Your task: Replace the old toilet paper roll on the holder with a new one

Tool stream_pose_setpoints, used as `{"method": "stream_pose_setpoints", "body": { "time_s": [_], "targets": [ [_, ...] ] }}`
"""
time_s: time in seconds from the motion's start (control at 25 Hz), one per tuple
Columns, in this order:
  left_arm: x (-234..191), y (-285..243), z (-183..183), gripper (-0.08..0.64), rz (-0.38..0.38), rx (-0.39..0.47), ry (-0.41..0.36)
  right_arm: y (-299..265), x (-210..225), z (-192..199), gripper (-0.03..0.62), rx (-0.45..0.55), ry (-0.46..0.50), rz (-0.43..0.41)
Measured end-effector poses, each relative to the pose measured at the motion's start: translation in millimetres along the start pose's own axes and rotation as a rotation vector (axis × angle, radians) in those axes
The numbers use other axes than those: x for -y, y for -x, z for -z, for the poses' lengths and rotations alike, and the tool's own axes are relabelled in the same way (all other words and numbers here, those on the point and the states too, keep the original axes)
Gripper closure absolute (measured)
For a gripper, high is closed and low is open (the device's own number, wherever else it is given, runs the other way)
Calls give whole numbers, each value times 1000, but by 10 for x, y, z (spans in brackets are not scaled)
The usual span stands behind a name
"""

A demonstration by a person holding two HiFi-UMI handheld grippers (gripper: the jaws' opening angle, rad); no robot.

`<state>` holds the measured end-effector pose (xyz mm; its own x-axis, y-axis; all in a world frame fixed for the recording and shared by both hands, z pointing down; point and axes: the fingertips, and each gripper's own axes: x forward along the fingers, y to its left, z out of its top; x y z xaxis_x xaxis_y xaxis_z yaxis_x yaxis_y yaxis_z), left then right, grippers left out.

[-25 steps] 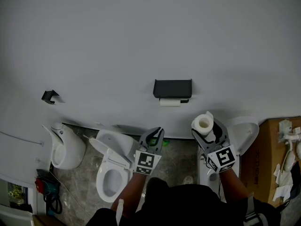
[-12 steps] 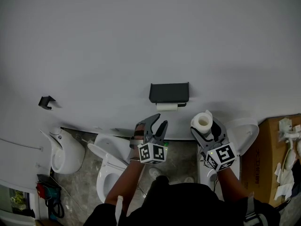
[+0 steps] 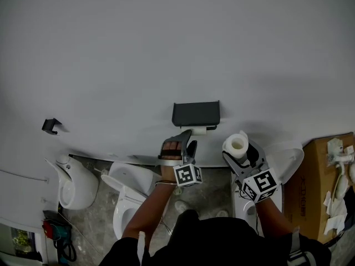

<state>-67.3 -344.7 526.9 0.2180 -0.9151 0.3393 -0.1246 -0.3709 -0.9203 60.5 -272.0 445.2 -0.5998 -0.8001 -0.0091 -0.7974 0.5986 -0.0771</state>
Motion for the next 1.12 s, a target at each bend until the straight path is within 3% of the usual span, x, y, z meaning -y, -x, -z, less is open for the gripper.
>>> {"method": "stream_pose_setpoints", "body": {
  "time_s": [0.28, 0.4, 0.68, 1.12],
  "targets": [
    [-30, -187, 3, 324, -3, -28, -39, -10, 74, 42, 287, -13, 2, 4],
    [-72, -203, -8, 374, -11, -31, -38, -39, 57, 39, 287, -14, 7, -6],
    [-87, -222, -59, 383, -36, -16, -46, -65, 42, 45, 287, -19, 20, -16],
    [-107, -242, -429, 383, -81, 60, -74, 12, 190, -21, 287, -17, 36, 23]
  ]
}}
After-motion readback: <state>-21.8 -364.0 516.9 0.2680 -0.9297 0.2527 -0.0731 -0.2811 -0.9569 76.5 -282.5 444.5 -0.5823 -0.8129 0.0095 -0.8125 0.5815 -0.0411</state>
